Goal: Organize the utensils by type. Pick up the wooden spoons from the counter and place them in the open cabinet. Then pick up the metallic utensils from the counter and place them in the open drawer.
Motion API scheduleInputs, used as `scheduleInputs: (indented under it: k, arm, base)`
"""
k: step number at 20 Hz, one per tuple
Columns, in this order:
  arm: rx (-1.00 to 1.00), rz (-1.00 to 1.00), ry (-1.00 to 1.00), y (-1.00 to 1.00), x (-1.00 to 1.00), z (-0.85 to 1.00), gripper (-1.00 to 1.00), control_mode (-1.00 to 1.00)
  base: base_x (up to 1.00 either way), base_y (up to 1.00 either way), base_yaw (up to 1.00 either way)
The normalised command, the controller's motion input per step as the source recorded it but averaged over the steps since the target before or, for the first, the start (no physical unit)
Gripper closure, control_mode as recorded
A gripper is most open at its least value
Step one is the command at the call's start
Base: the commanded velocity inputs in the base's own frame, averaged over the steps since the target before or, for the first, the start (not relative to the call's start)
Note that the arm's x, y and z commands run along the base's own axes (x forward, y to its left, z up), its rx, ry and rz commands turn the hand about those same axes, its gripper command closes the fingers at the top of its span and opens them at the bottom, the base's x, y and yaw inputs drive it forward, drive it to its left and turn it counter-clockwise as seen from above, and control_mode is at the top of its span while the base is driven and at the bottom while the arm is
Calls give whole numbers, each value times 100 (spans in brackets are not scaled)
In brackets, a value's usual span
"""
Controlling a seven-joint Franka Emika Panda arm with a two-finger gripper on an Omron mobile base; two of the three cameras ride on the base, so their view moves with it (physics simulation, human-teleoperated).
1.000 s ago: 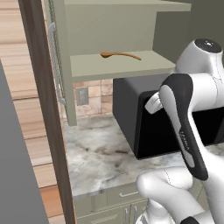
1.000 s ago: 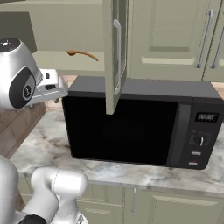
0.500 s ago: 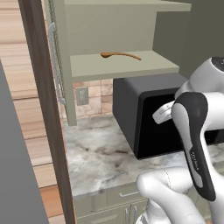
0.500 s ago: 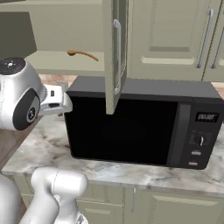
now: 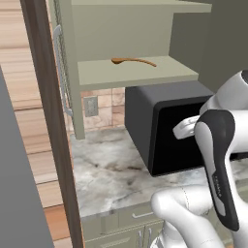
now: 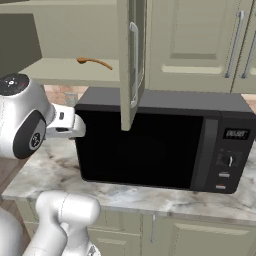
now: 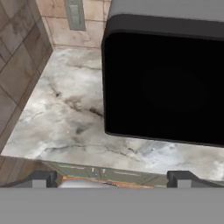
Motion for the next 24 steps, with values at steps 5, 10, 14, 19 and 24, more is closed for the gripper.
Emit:
scheduleInputs:
  k: [5, 10, 14, 19, 24]
  arm:
    - [0, -6, 0, -1, -11, -6, -100, -100]
    - [0, -3, 0, -3, -21, -4, -100, -100]
    - [0, -3, 0, -7, -16, 0, -100, -100]
    - [0, 0, 0, 0, 0, 0, -100, 100]
    - [0, 0, 0, 0, 0, 0, -100, 100]
  base:
    - [0, 0, 0]
    - [0, 0, 0]
    - [0, 0, 0]
    - [0, 0, 0]
    - [-59, -3, -2]
